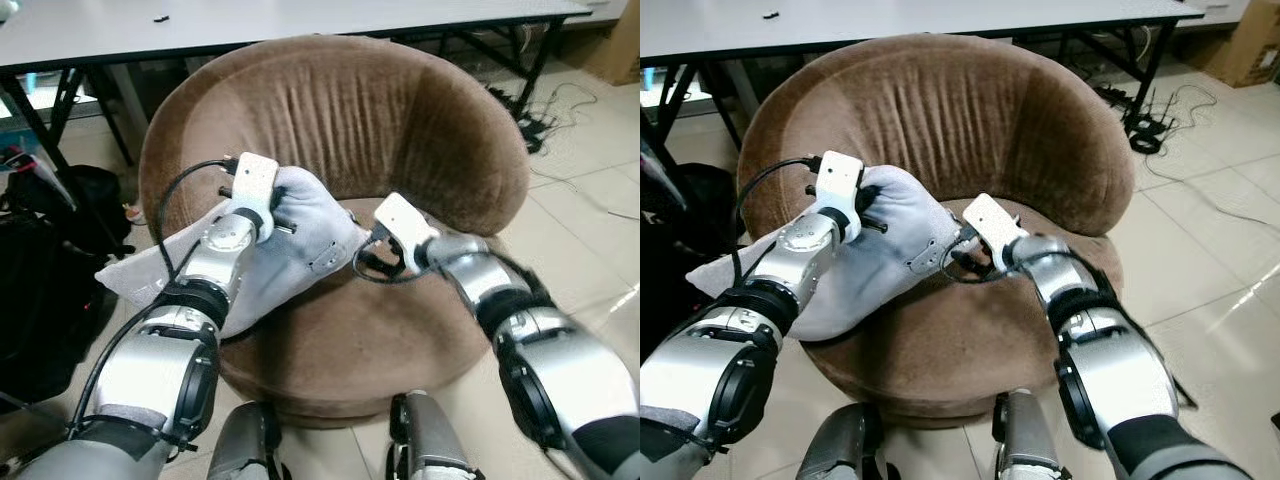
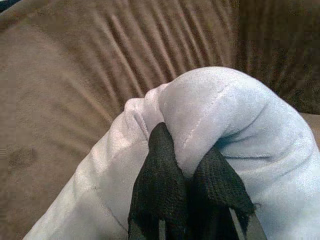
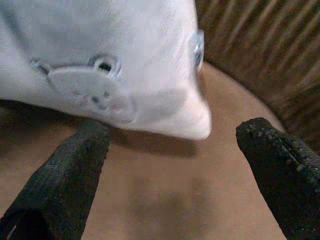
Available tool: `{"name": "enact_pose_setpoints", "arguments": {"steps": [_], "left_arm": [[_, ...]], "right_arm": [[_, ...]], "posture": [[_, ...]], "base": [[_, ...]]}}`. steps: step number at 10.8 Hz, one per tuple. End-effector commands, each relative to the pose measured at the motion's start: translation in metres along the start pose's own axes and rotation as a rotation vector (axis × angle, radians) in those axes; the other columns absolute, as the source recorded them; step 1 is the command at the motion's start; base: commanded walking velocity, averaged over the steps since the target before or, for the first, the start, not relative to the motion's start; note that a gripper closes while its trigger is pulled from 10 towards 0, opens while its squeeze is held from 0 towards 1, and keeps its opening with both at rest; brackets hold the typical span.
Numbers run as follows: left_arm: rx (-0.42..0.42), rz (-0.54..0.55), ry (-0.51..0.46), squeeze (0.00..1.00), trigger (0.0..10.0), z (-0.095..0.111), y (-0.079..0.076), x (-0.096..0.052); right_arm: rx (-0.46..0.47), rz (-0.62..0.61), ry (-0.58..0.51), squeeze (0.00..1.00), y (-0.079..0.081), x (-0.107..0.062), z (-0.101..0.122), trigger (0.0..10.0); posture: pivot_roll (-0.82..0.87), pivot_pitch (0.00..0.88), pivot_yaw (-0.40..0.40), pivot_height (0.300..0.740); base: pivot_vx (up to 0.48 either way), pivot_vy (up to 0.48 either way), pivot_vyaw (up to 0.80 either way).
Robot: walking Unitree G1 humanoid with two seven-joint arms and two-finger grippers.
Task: Move the pillow to the sofa from floor
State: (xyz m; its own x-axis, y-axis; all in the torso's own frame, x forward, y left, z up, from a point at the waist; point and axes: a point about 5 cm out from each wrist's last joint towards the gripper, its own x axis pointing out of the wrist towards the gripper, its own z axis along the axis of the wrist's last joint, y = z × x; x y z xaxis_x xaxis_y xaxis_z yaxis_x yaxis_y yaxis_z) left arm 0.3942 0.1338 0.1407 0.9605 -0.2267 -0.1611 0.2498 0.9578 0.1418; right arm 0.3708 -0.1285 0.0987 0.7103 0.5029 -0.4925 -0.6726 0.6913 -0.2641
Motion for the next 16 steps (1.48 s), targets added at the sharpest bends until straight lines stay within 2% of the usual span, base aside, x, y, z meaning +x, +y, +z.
{"name": "enact_pose_setpoints", "arguments": {"steps": [1,3,5,6,7,8,9,11,13,14,16], "left_arm": [[-0.014,0.020,0.023,0.00,10.0,-0.006,0.003,-0.001],[-0.019,0.024,0.025,0.00,10.0,-0.006,0.003,-0.002],[-0.020,0.020,0.025,0.00,10.0,-0.006,0.002,-0.001],[-0.021,0.018,0.024,0.00,10.0,-0.005,0.001,-0.001],[-0.023,0.017,0.024,0.00,10.0,-0.005,0.001,-0.001],[-0.024,0.018,0.025,0.00,10.0,-0.006,0.001,-0.001],[-0.023,0.017,0.026,0.00,10.0,-0.006,0.001,-0.001],[-0.026,0.014,0.030,0.00,10.0,-0.006,-0.001,-0.001],[-0.033,0.007,0.029,0.00,10.0,-0.004,-0.002,0.000],[-0.031,0.004,0.027,0.00,10.0,-0.003,-0.003,0.001],[-0.029,0.005,0.025,0.00,10.0,-0.002,-0.003,0.001]], "right_arm": [[0.045,-0.005,-0.035,0.00,-0.005,-0.007,-0.009,10.0],[0.065,0.010,-0.044,0.00,-0.008,-0.022,-0.030,10.0],[0.060,-0.008,-0.036,0.00,-0.015,-0.037,-0.040,10.0],[0.029,0.025,-0.012,0.00,-0.007,-0.043,-0.047,10.0],[0.077,0.024,-0.027,0.00,-0.007,-0.051,-0.048,10.0],[0.118,-0.003,-0.009,0.00,-0.013,-0.061,-0.056,10.0],[0.108,-0.013,0.000,0.00,-0.017,-0.070,-0.059,10.0],[0.098,0.002,0.005,0.00,-0.008,-0.079,-0.057,10.0],[0.065,0.008,0.056,0.00,-0.006,-0.082,-0.061,10.0],[0.093,0.015,0.043,0.00,-0.004,-0.082,-0.061,10.0],[0.055,0.021,0.052,0.00,0.002,-0.082,-0.059,10.0]], "posture": [[-0.18,0.000,0.033,0.615],[-0.20,0.000,0.038,0.615],[-0.21,0.000,0.040,0.615],[-0.21,0.000,0.040,0.615],[-0.21,0.000,0.040,0.615],[-0.22,0.000,0.040,0.615],[-0.22,0.000,0.047,0.615],[-0.22,0.000,0.047,0.615],[-0.23,0.000,0.059,0.615],[-0.23,0.000,0.059,0.615],[-0.23,0.000,0.063,0.615]], "base": [[0.000,0.000,0.00],[0.000,0.000,0.00],[0.000,0.000,0.00],[0.000,0.000,0.00],[0.000,0.000,0.00],[0.000,0.000,0.00],[0.000,0.000,0.00],[0.000,0.000,0.00],[0.000,0.000,0.00],[0.000,0.000,0.00],[0.000,0.000,0.00]]}}
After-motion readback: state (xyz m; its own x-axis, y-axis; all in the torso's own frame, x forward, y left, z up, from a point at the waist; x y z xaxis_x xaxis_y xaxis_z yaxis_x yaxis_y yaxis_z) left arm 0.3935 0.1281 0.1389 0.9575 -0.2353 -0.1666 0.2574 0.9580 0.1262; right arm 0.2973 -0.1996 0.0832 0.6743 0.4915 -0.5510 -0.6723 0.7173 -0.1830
